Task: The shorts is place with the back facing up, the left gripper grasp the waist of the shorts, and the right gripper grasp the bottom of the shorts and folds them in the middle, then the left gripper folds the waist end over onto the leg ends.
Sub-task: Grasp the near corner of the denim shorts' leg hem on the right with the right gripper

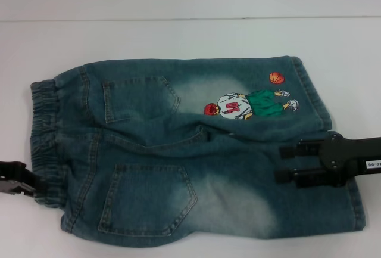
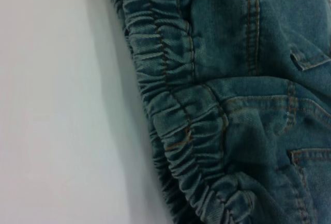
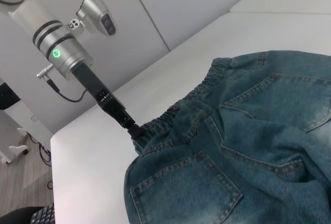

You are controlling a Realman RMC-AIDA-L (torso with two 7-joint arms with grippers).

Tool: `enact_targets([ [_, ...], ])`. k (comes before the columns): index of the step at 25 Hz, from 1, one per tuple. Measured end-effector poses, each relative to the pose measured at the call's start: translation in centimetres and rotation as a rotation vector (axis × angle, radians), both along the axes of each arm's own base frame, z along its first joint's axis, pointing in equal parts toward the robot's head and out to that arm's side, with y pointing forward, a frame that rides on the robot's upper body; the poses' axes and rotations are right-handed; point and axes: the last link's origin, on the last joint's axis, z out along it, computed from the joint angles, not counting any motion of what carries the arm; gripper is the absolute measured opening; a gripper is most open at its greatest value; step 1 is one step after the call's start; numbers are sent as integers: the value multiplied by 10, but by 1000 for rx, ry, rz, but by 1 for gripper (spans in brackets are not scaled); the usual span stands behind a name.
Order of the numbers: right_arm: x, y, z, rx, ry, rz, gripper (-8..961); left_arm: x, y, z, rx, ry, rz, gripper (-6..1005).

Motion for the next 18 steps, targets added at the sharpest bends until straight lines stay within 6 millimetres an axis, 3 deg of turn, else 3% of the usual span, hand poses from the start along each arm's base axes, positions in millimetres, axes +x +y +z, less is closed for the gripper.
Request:
enact_targets([
  [7, 2, 0, 3, 11, 1, -9, 791, 1, 0, -5, -2, -6, 0, 89],
  [12, -4, 3, 18, -12, 39, -46, 791, 1, 1, -5, 0, -4, -15, 48],
  [18, -14, 8, 60, -95, -44, -74, 791, 8, 7, 0, 28, -26, -43, 24],
])
